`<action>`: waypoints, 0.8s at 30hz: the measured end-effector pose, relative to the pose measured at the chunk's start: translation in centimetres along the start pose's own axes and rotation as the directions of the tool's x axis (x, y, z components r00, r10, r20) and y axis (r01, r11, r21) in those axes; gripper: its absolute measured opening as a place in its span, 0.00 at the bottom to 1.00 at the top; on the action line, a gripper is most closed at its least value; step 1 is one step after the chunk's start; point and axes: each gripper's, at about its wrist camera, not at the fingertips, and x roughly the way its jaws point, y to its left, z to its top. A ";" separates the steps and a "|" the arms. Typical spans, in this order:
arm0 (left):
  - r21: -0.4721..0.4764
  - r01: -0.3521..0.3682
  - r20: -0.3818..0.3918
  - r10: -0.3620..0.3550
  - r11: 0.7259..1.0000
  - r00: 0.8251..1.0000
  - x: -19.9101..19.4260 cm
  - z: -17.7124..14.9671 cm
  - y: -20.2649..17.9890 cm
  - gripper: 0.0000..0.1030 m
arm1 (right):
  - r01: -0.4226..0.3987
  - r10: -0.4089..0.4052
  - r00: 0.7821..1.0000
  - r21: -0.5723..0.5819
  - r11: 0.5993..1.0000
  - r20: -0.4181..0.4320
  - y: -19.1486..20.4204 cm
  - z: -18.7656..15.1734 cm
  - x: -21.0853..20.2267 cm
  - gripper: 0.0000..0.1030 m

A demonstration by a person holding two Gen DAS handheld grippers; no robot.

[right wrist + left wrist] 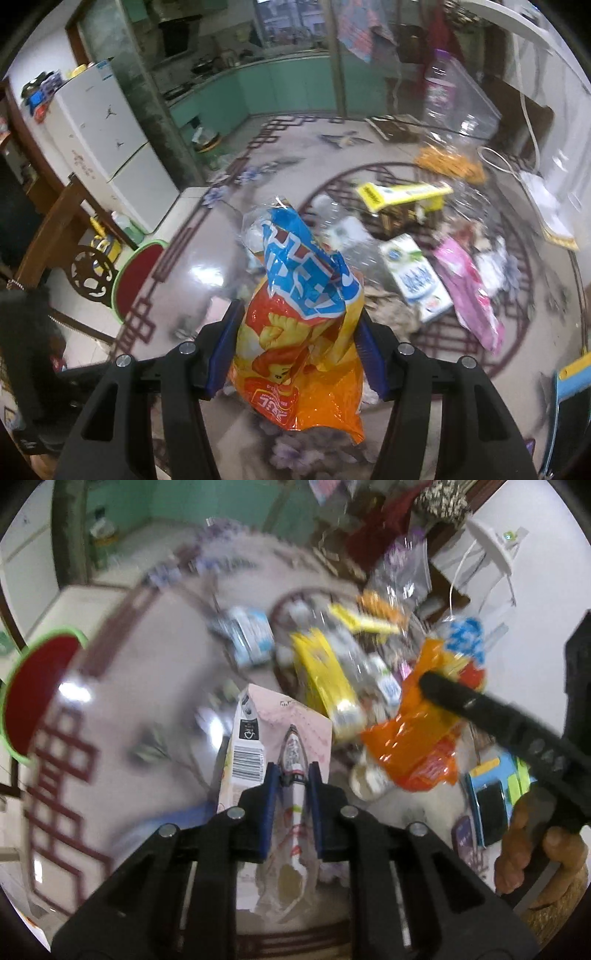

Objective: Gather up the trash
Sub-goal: 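Carry both items to the red bucket and open both tools to drop them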

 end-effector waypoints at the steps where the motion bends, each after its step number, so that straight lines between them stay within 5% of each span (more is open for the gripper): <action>1: 0.002 -0.009 0.015 0.009 1.000 1.000 -0.4 0.1 0.1 0.16 | -0.006 0.006 1.000 -0.008 1.000 -0.003 0.6 0.3 0.3 0.55; 7: -0.017 -0.068 0.113 0.069 0.998 0.991 -3.5 2.4 3.3 0.16 | -0.033 0.032 0.999 -0.037 0.999 -0.010 3.6 1.5 1.8 0.55; 24: -0.085 -0.173 0.238 0.189 0.981 0.953 -10.1 6.4 14.7 0.16 | -0.052 0.054 0.998 -0.096 0.994 0.016 12.6 5.9 4.9 0.55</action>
